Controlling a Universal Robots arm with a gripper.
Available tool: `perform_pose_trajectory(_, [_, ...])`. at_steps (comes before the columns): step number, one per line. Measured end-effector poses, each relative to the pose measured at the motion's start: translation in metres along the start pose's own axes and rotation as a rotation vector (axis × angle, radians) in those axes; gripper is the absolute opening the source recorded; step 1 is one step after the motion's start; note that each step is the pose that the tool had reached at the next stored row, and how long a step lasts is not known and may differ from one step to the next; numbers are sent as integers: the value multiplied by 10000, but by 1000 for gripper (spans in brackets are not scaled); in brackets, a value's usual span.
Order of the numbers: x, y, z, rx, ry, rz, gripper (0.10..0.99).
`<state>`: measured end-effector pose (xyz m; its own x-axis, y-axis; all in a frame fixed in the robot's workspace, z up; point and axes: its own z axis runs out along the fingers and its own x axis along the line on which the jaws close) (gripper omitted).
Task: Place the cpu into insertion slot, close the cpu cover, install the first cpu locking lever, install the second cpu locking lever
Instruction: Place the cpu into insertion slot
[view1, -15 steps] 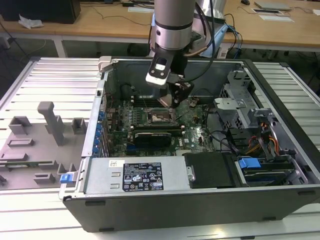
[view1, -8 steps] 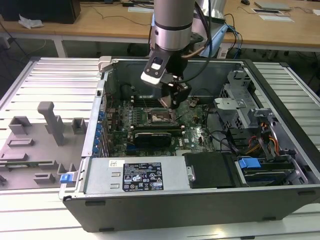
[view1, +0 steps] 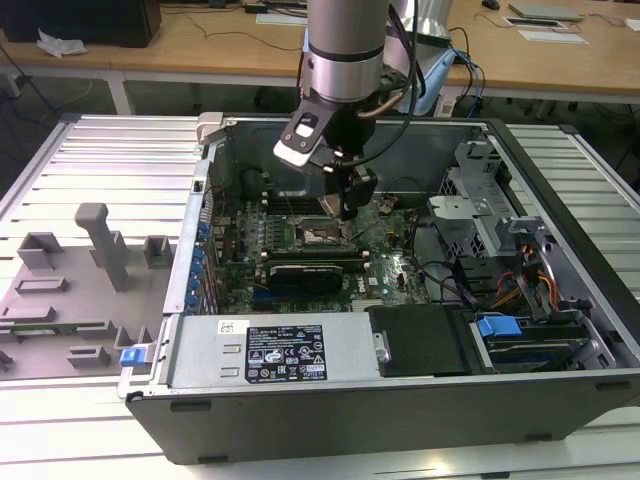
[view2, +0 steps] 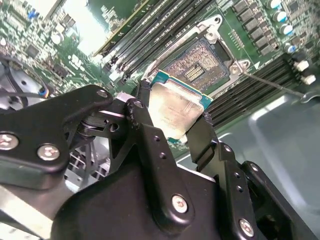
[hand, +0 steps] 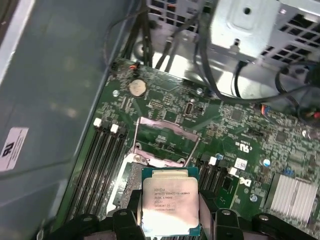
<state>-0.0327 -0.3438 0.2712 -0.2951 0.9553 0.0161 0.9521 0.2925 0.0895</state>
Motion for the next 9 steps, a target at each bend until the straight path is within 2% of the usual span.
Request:
perform_pose_trajectory(4, [0, -2, 14, -12, -69, 758, 541])
perform_pose_trajectory(7, [11, -30, 38, -17, -102, 1127, 541])
perform_pose_trajectory(9, [32, -57, 40, -18, -108, 1182, 541])
